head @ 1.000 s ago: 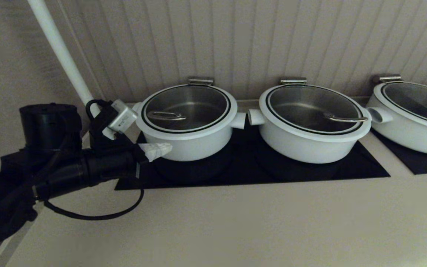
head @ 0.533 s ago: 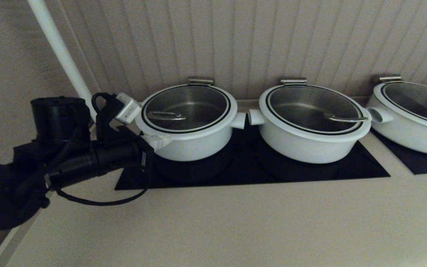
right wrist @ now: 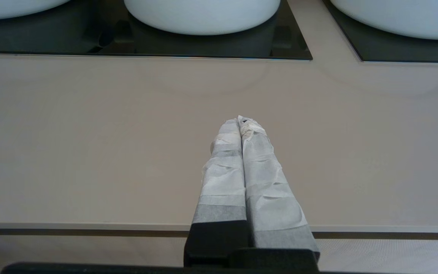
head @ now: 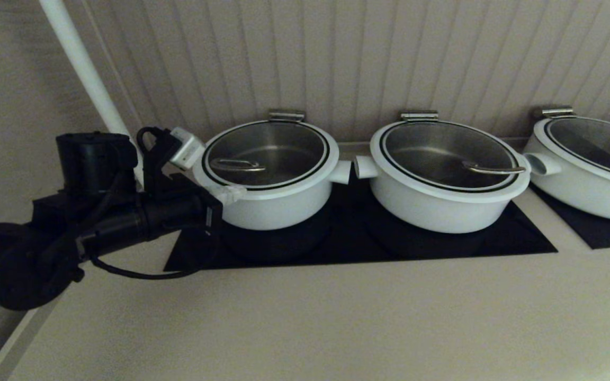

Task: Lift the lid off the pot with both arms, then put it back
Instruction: Open the food pot lid a small opening with the left arm

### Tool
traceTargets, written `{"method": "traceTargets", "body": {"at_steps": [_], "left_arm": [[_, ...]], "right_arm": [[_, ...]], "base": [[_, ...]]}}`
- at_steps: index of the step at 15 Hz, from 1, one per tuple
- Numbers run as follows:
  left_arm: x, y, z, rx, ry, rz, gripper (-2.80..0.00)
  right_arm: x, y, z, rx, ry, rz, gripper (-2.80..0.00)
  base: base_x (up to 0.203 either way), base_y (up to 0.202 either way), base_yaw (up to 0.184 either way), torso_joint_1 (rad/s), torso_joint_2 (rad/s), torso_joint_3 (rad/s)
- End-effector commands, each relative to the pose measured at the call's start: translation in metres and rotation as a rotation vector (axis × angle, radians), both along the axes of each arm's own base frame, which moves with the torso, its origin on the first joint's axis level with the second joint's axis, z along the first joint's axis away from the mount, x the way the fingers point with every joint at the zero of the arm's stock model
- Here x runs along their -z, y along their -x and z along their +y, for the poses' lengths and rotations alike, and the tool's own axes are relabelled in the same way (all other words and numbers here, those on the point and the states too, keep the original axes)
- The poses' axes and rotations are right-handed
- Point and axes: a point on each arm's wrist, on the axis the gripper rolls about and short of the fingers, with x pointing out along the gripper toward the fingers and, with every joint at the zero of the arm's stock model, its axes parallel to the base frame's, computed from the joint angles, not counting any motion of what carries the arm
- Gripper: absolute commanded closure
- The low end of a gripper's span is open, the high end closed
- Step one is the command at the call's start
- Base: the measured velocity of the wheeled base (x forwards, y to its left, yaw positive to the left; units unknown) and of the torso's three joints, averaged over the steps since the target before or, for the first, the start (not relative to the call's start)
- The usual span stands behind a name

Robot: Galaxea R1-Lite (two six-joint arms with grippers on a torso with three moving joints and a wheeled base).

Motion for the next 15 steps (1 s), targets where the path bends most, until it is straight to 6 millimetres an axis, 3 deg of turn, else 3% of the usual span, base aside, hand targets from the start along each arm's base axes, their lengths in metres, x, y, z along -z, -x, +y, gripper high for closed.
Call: {"method": "traceTargets", "body": {"at_steps": [1, 15], "left_arm": [[0.001, -0.003, 0.003, -0.009, 0.0, -0.001, 0.0], [0.001, -0.028, 0.005, -0.038, 0.003, -0.012, 0.0]], "right_arm": [[0.0, 0.0, 0.0, -0.001, 0.001, 0.002, 0.0], [0.0, 0.0, 0.0, -0.001, 0.001, 0.002, 0.0]], "base": [[0.0, 0.0, 0.0, 0.0, 0.0, 0.0], [0.0, 0.0, 0.0, 0.0, 0.0, 0.0]]}}
